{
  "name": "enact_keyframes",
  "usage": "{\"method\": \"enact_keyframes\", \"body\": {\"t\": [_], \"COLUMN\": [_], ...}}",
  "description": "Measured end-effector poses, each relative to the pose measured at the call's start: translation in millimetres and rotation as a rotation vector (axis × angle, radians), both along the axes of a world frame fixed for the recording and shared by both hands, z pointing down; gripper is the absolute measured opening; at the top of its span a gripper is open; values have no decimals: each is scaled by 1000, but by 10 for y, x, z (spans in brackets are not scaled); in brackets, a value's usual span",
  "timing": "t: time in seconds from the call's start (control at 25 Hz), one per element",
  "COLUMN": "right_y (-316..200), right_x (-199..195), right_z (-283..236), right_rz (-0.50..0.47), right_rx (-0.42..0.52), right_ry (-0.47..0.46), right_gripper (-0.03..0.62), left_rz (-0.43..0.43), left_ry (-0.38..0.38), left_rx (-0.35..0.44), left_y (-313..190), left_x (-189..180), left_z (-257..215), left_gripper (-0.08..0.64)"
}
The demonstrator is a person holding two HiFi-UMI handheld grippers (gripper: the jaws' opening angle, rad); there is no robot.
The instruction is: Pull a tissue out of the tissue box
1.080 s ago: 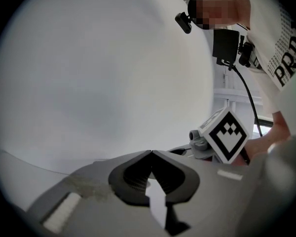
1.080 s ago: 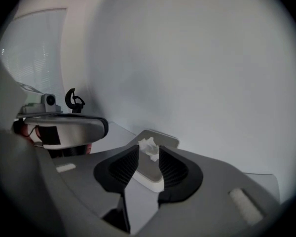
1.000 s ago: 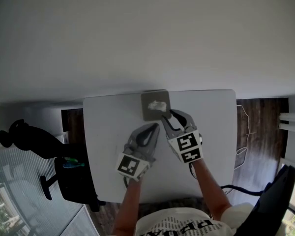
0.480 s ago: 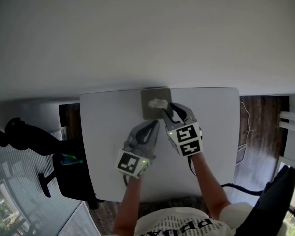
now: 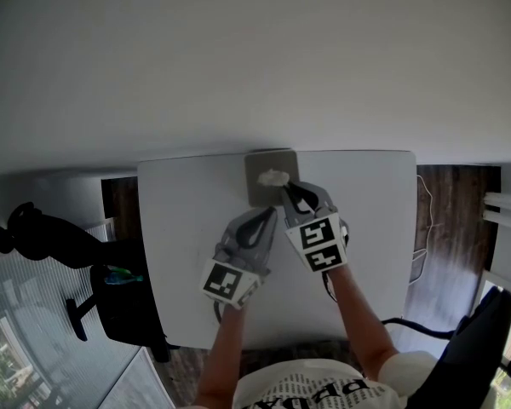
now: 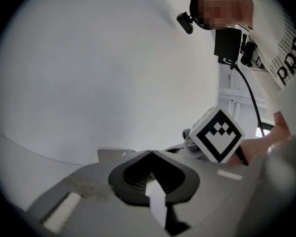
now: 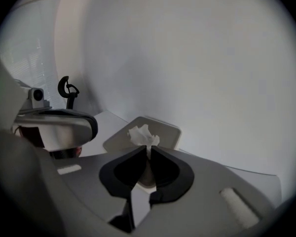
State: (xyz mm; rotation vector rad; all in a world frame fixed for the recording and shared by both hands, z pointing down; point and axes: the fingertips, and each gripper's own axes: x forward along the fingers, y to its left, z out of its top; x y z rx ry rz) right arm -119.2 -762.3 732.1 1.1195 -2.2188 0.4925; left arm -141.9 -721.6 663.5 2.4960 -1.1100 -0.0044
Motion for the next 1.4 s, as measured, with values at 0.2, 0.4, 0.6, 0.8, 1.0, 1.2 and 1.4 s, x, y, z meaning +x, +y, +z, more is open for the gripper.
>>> {"method": "enact_keyframes", "body": {"t": [0.2,0.4,0.6,0.8,1.0,1.2,1.4], "right_y": [35,53,80,75,92,144,269], "right_x": [-41,-15,-27,-18,-10,4,72], "right_z": [-1,-49,-93,-185,-322,-508,-748], "right_rz": [-11,-9,-17,-19,-19,-26,-25], "right_rx": [-2,-13,-19,-8,-1,21,41], "right_ry": [-6,-27,-36,-42,-53,-54,-60], "right_gripper": [12,11,11,11,11,11,11], "left_rz": [-4,-1,1,5,6,16,33], "left_ry": [5,6,8,6,-1,-11,-25], "left_rx": [4,3,5,15,31,52,65], "left_y": [6,20,35,37,58,130,285], "left_x": [-23,-27,-10,-5,-24,-30,-1], "left_z": [-29,-47,-77,-144,-268,-419,-593], "left_gripper": [-9,-9,-9,-9,-9,-9,-9]}}
